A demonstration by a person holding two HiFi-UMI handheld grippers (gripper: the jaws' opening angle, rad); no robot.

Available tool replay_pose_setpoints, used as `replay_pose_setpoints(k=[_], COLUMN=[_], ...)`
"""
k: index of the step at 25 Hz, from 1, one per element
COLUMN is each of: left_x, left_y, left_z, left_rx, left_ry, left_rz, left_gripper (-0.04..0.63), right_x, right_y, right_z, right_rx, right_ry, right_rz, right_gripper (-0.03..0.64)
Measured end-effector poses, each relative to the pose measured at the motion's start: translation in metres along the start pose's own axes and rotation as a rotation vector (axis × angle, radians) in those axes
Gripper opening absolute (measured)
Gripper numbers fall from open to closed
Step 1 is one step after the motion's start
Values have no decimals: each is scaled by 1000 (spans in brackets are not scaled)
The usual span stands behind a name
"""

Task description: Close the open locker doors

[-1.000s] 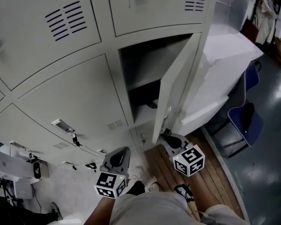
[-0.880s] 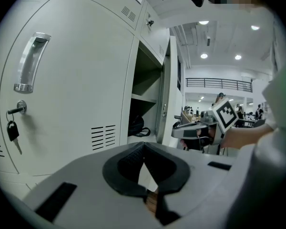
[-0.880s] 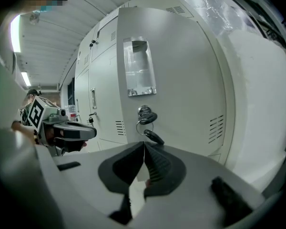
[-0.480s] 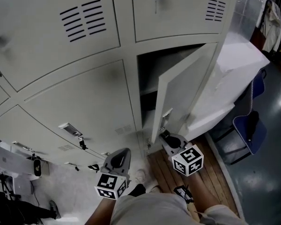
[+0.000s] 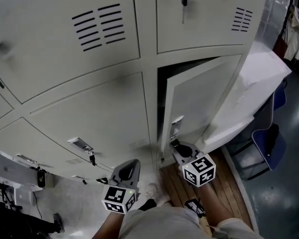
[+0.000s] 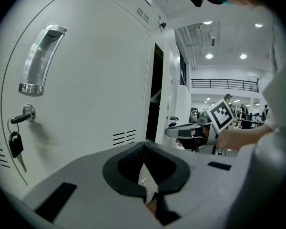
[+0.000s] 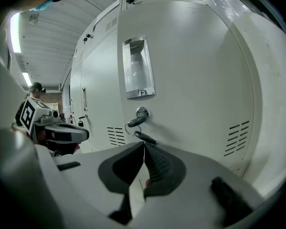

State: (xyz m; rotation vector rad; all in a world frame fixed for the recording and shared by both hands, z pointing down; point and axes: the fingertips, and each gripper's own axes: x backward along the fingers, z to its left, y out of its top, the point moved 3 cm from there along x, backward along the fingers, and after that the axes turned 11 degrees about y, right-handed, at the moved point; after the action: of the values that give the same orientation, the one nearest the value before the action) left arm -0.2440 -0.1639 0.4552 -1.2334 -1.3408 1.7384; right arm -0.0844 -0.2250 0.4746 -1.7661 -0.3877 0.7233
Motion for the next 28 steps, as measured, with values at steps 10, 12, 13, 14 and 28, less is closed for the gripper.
replay_pose_setpoints(k=[10,12,13,14,28], left_x=[-11,-12,-13,-13,-14], left_y=[4,5,5,5,5], left_z=[6,7,8,8,13], left_rx=[5,5,5,5,1], left_ry=[-7,-8,-11,-14,-28], left_rz=[-4,-4,-3,-1,6], left_gripper=[14,14,14,14,14], right_x=[-20,-23,-25,-26,-38], right_y=[7,8,9,9,14], right_z=[-11,-13,-14,-15,-24], right_rx=[1,-1,-2,-2,-2], right_ry=[3,3,4,4,-4], right_rz=[-1,0,0,0,-3], right_gripper=[28,28,28,28,28])
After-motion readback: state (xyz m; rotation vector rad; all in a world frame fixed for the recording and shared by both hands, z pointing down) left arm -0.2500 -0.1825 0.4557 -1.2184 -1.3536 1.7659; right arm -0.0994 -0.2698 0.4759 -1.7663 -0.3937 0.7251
